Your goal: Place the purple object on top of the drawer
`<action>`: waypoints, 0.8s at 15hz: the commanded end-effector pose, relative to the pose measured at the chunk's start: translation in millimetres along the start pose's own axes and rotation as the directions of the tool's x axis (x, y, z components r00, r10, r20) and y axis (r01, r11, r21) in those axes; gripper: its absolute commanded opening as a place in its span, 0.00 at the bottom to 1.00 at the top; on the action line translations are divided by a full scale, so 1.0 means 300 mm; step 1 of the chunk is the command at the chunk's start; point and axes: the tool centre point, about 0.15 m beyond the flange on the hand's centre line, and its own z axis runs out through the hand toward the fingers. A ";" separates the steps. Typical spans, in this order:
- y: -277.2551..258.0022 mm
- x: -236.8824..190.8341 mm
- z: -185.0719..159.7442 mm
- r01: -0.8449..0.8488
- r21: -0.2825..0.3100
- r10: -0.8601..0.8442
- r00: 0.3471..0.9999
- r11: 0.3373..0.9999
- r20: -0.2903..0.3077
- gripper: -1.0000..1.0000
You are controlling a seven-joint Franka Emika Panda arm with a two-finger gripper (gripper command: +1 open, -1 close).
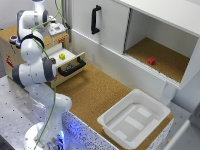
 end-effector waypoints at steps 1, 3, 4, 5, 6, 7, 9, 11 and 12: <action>0.060 0.021 0.189 0.119 0.076 -0.115 0.992 0.990 -0.044 1.00; 0.061 0.015 0.255 0.125 0.087 -0.123 0.992 0.988 -0.023 1.00; 0.053 0.013 0.286 0.125 0.090 -0.125 0.992 0.988 -0.009 1.00; 0.042 0.008 0.312 0.123 0.089 -0.123 0.992 0.989 -0.006 1.00; 0.036 0.004 0.335 0.111 0.093 -0.110 0.994 0.990 -0.007 1.00; 0.030 0.000 0.357 0.101 0.084 -0.101 0.995 0.991 -0.012 1.00; 0.016 -0.004 0.397 0.105 0.093 -0.102 0.994 0.990 -0.035 1.00; 0.010 -0.007 0.436 0.113 0.095 -0.111 0.993 0.989 -0.028 1.00; 0.013 -0.009 0.454 0.118 0.092 -0.117 0.993 0.989 -0.018 1.00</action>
